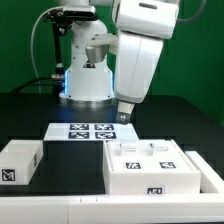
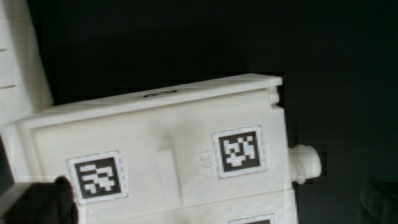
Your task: Assemble cabinet
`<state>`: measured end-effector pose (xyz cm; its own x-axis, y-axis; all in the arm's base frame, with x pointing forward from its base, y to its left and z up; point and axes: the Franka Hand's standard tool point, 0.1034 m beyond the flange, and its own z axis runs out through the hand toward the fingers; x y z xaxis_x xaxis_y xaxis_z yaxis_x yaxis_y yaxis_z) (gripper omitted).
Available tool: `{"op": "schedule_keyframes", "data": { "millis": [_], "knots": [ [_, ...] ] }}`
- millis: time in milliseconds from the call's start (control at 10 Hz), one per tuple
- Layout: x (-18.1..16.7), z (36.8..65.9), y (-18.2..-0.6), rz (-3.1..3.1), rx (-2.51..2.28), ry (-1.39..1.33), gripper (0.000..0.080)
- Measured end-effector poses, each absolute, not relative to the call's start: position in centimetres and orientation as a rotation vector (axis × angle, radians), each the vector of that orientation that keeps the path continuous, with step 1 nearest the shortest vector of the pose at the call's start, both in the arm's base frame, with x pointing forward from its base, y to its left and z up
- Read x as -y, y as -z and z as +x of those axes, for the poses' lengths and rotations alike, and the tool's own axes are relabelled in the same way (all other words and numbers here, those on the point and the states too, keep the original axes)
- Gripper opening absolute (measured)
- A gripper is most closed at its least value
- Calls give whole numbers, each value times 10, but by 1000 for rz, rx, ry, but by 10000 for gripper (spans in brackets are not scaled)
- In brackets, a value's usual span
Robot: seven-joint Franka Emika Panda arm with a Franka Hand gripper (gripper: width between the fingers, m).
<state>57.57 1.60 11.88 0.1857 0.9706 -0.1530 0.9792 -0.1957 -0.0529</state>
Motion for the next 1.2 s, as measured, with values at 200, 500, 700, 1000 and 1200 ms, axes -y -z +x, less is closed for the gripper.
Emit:
{"op": "schedule_keyframes", "data": {
  "millis": [200,500,700,1000,1200],
  "knots": [
    [-9,563,-123,2540,-1705,96,796],
    [-11,552,-117,2648,-1545,72,796],
    [-12,552,-117,2761,-1334,63,796],
    [-16,541,-109,2945,-797,-135,796],
    [-25,526,-88,3071,-271,-327,796]
  ]
}}
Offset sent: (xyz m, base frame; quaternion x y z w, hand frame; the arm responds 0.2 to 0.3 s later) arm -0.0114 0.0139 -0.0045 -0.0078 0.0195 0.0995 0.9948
